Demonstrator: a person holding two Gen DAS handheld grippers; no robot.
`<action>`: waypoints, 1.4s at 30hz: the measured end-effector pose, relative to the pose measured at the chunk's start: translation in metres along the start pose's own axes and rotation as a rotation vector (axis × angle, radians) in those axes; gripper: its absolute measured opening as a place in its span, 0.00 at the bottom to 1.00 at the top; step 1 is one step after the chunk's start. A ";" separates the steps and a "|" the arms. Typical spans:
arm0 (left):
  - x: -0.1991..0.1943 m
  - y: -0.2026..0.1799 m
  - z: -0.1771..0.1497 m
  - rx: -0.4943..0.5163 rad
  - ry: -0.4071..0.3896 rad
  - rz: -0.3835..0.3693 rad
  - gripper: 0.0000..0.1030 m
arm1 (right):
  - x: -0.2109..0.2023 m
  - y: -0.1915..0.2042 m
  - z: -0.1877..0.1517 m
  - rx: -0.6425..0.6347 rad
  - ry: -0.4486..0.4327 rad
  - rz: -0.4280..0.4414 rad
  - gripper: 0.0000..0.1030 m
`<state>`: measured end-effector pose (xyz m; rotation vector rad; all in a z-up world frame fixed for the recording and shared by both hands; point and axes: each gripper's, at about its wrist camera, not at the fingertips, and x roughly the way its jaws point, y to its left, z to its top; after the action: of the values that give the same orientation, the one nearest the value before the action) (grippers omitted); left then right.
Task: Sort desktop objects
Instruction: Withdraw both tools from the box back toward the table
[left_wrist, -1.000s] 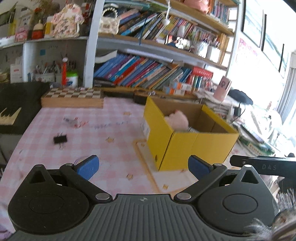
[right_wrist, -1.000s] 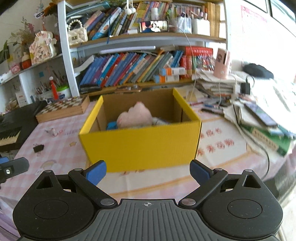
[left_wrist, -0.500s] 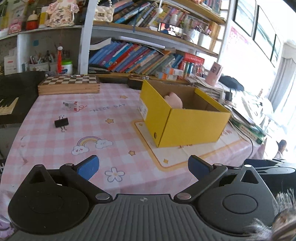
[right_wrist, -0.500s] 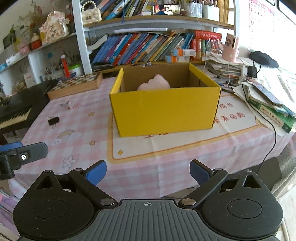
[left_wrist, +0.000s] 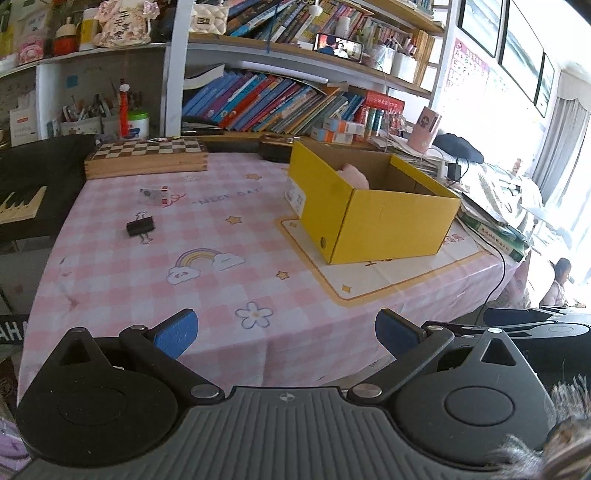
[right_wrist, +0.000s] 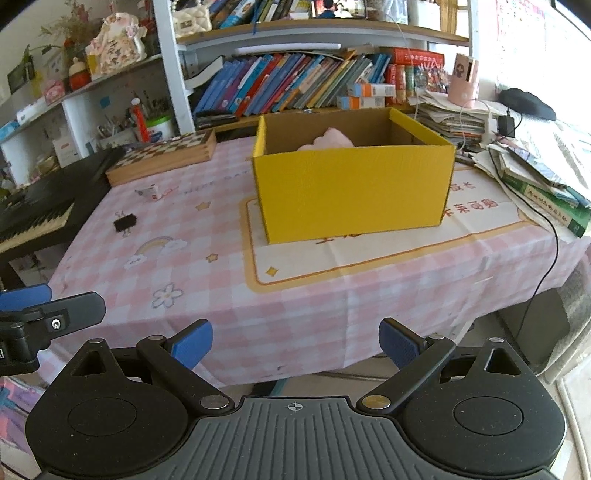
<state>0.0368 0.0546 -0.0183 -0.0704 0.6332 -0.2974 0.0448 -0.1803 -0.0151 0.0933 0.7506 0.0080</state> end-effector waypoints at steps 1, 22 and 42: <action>-0.001 0.002 -0.001 -0.005 -0.001 0.005 1.00 | 0.000 0.003 -0.001 -0.005 0.002 0.005 0.95; -0.030 0.057 -0.007 -0.089 -0.056 0.107 1.00 | 0.008 0.071 0.005 -0.139 -0.014 0.120 0.95; -0.019 0.081 0.005 -0.119 -0.080 0.155 1.00 | 0.034 0.105 0.027 -0.247 -0.029 0.211 0.95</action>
<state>0.0457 0.1378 -0.0157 -0.1456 0.5728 -0.1069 0.0907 -0.0763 -0.0090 -0.0632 0.7032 0.2990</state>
